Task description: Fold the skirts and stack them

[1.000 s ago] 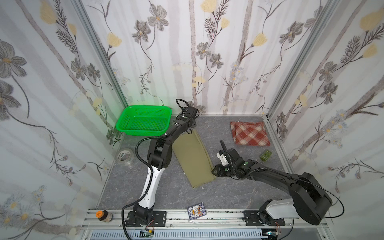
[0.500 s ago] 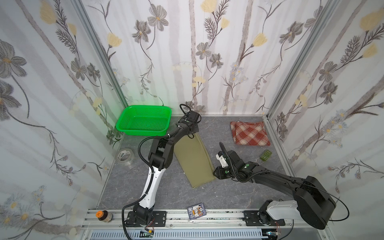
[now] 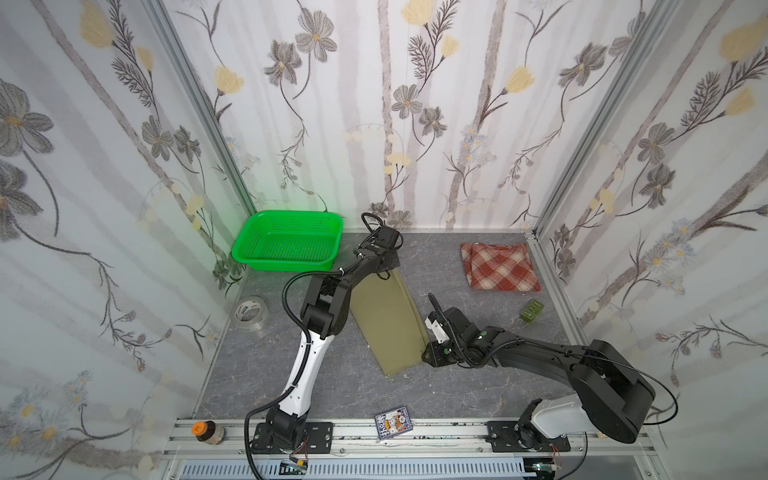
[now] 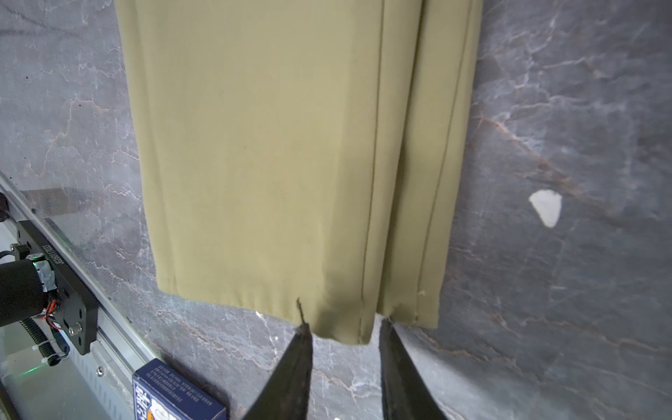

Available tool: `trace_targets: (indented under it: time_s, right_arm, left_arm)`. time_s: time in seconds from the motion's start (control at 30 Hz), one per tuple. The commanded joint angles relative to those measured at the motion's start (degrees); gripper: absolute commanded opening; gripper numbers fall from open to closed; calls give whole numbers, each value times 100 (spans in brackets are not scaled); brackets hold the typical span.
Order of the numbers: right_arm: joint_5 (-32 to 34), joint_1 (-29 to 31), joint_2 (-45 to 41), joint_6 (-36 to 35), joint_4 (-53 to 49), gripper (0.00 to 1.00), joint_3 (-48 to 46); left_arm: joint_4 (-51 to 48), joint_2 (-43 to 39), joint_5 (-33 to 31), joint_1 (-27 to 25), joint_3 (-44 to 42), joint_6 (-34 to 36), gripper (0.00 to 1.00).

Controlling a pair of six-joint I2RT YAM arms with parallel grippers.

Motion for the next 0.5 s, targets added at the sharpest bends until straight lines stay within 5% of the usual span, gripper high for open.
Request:
trace_targets:
  time_s: [0.0,0.13,0.27,0.47]
  right_arm:
    - [35,7,193,29,230,36,72]
    - [38,7,342,7,254,35,115]
    - [16,14,456,-2,241,36,164]
    - [28,15,475,1,184,37,180]
  left_arm:
    - [112,-21,-56,22,-7,-77,14]
    - [139,-23,-28,61,2,-81,16]
    - [171,20,54,97,43,-98,34]
    - [220,163,261,97,301,-218,33]
